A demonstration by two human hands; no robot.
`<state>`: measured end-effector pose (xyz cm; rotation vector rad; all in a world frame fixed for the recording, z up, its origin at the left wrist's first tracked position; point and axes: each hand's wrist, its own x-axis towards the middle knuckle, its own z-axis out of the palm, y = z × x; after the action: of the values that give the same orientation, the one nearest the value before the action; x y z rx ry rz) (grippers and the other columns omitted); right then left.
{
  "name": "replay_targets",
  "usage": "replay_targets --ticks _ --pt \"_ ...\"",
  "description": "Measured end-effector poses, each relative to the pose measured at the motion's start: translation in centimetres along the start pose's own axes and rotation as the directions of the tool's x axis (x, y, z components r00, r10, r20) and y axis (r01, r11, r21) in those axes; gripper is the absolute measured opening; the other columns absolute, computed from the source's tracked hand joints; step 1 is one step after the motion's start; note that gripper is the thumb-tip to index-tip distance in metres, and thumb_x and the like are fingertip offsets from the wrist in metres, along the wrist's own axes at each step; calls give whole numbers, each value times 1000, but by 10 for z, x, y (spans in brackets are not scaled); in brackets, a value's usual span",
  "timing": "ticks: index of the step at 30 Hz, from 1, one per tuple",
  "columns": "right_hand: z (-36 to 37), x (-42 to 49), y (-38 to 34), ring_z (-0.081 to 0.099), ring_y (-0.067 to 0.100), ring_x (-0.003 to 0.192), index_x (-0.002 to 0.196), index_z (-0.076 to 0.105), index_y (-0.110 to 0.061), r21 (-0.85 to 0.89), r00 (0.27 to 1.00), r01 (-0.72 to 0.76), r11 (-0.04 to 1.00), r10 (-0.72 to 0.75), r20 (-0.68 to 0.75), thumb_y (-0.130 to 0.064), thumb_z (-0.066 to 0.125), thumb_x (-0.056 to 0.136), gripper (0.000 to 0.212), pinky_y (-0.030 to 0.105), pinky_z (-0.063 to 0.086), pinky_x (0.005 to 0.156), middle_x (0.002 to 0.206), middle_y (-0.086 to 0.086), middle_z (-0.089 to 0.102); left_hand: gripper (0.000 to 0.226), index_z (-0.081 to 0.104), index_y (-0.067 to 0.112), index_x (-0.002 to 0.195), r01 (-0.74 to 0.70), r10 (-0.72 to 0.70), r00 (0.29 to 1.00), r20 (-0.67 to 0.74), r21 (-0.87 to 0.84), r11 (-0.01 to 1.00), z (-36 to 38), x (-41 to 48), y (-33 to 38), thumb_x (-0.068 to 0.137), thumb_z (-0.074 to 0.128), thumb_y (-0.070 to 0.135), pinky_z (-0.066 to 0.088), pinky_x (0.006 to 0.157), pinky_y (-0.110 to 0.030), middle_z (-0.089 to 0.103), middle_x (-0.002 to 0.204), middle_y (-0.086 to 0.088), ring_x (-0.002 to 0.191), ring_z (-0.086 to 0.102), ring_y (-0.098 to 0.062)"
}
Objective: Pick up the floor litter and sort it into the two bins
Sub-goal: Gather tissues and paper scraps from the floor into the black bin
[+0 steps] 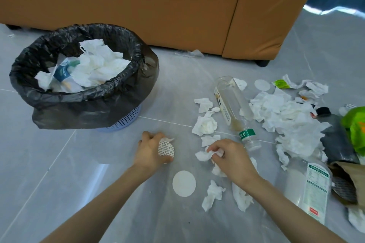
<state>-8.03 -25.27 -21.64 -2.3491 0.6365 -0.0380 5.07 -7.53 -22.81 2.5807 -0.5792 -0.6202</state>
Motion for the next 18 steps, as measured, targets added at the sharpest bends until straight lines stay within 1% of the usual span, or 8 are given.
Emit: replay_targets --ticks 2,4,7,10,12,14,16,18 --pt "-7 2 -9 55 -8 72 81 71 -23 182 999 -19 983 27 -44 -5 65 81 19 2 38 65 76 -20 63 55 58 21 114 26 -27 1000 -7 -68 997 1 1 -4 65 83 22 39 96 -25 36 123 -5 111 49 -24" --pt "-14 5 -18 54 -6 63 73 68 -30 329 996 -42 943 66 -60 -6 68 79 25 5 40 59 66 -25 64 52 61 19 109 29 -30 999 -9 -102 994 -1 1 -7 63 84 22 40 93 -25 47 119 -7 111 49 -21" --pt "-20 10 -31 51 -1 55 72 69 -28 507 989 -60 860 120 -87 -7 71 79 23 9 42 57 73 -19 68 40 58 19 98 14 -15 1000 -12 -98 995 -5 1 -9 67 83 26 42 74 -23 63 96 -4 93 57 -21" --pt "-28 13 -46 57 -7 59 81 71 -16 636 980 -81 768 178 -91 -8 71 80 9 7 44 53 82 -10 69 27 53 21 88 -34 31 999 -19 -129 991 -8 0 -11 75 77 26 38 60 -16 60 84 1 78 55 -16" --pt "-33 14 -53 60 -4 68 86 71 -15 690 976 -93 718 202 -79 -8 70 81 8 8 46 55 84 -8 68 19 54 22 87 -88 80 995 -59 -162 983 -14 1 -9 81 72 26 39 62 -18 61 84 2 79 58 -17" --pt "-38 16 -59 63 8 79 88 70 -18 752 975 -116 649 218 -38 -7 68 83 13 16 51 65 88 -2 68 14 55 23 89 -141 116 985 -128 -205 969 -26 1 -2 84 68 28 41 61 -15 61 82 6 78 60 -13" --pt "-44 21 -69 65 14 82 95 70 -17 814 975 -148 561 222 24 -7 67 84 15 24 54 72 94 3 71 12 55 23 88 -213 151 961 -233 -266 940 -44 -1 12 86 65 27 40 56 -8 58 76 11 70 56 -2" --pt "-50 27 -81 67 12 80 101 69 -15 866 974 -165 473 217 67 -7 66 84 19 24 55 70 96 2 72 10 57 20 89 -300 185 926 -330 -346 889 -66 -4 30 86 65 26 46 60 -8 60 75 11 71 58 -1"
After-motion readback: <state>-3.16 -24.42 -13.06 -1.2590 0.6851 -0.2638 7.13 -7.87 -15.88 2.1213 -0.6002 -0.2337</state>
